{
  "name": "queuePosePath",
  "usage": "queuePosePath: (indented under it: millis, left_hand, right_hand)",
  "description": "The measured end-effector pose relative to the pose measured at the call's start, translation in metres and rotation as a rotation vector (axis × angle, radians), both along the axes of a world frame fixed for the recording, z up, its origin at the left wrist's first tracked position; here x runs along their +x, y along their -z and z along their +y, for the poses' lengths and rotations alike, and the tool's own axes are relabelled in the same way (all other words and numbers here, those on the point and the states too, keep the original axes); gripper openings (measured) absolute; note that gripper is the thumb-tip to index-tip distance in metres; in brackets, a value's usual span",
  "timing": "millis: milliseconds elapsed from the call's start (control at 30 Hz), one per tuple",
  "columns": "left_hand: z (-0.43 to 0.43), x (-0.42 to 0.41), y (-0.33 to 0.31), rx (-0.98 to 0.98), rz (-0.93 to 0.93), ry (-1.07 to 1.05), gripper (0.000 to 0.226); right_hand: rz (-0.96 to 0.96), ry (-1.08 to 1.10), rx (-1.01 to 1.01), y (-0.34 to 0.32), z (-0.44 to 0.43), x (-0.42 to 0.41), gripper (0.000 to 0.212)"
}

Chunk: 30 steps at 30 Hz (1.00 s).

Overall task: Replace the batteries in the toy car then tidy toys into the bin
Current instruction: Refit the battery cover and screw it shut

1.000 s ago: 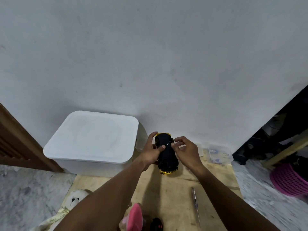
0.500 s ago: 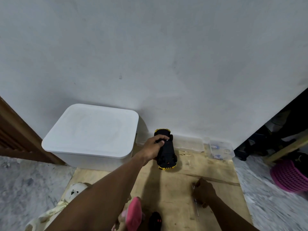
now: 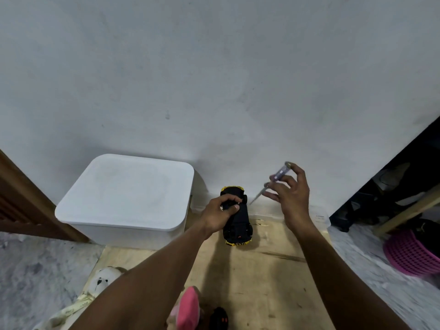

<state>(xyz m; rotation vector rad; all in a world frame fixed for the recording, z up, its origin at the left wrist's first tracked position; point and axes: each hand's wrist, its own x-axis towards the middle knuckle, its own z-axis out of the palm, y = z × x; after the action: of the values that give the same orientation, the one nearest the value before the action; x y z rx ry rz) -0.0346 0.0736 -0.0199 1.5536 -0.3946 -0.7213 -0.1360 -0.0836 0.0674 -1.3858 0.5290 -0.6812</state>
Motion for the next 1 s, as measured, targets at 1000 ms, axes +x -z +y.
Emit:
queuePosePath:
  millis: [1000]
  left_hand:
    - [0.008, -0.003, -0.011, -0.035, -0.026, -0.036, 0.016]
  right_hand:
    - [0.007, -0.228, -0.661, 0.001, 0.041, 0.005, 0.073]
